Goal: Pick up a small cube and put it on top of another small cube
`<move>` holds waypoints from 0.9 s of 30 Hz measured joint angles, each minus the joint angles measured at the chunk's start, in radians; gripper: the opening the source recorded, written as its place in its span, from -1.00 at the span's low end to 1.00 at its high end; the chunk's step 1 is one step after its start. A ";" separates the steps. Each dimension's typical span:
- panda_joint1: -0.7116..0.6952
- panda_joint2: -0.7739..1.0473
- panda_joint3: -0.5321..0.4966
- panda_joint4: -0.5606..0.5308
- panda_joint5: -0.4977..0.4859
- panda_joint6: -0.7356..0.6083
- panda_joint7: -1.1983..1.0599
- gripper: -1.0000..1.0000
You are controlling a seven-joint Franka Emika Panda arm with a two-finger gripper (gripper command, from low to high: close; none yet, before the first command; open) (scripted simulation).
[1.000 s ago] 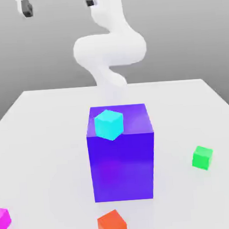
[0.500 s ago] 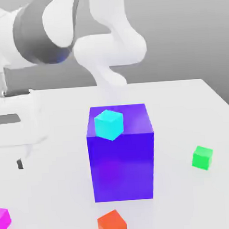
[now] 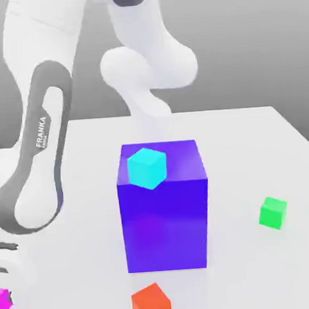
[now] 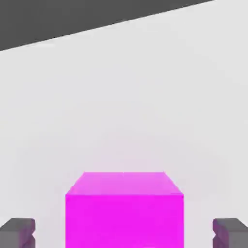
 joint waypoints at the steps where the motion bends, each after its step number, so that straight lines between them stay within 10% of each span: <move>1: 0.000 0.000 0.000 0.000 0.000 0.000 0.000 -1.00; 10: 0.072 -0.143 -0.071 -0.038 -0.080 -0.094 0.057 -1.00; 27: 0.599 -0.509 0.278 -0.388 -0.320 -0.050 0.066 -1.00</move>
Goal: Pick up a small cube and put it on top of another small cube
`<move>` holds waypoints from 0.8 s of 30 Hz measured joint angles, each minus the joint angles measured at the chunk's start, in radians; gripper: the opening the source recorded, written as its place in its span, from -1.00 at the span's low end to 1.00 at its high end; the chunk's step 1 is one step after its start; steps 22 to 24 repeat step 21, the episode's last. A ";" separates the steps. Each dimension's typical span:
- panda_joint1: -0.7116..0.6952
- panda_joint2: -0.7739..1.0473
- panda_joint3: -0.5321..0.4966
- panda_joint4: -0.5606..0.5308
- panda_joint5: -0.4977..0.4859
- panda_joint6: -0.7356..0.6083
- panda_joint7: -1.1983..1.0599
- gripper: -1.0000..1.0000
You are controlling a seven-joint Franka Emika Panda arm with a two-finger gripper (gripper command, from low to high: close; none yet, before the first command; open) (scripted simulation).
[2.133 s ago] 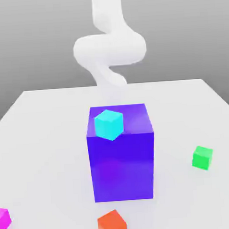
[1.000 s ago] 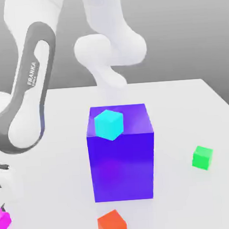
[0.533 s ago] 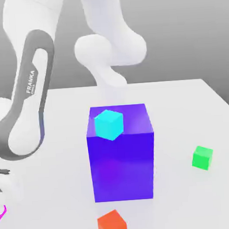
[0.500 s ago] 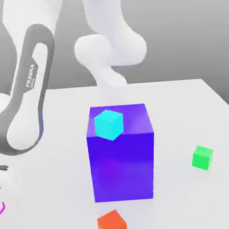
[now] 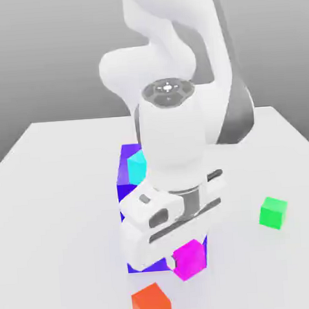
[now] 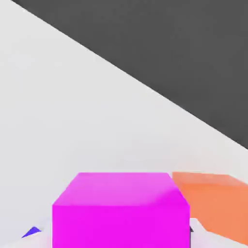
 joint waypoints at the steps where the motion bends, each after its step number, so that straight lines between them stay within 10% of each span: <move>1: 0.065 -0.031 0.034 -0.028 -0.016 0.005 -0.003 -1.00; 10: 0.355 -0.210 0.168 -0.224 -0.082 0.026 -0.055 -1.00; 17: 0.372 -0.019 0.176 -0.238 -0.143 0.209 -0.025 -1.00; 18: 0.375 0.011 0.169 -0.236 -0.157 0.236 -0.014 1.00; 24: 0.375 0.011 0.169 -0.236 -0.157 0.236 -0.014 1.00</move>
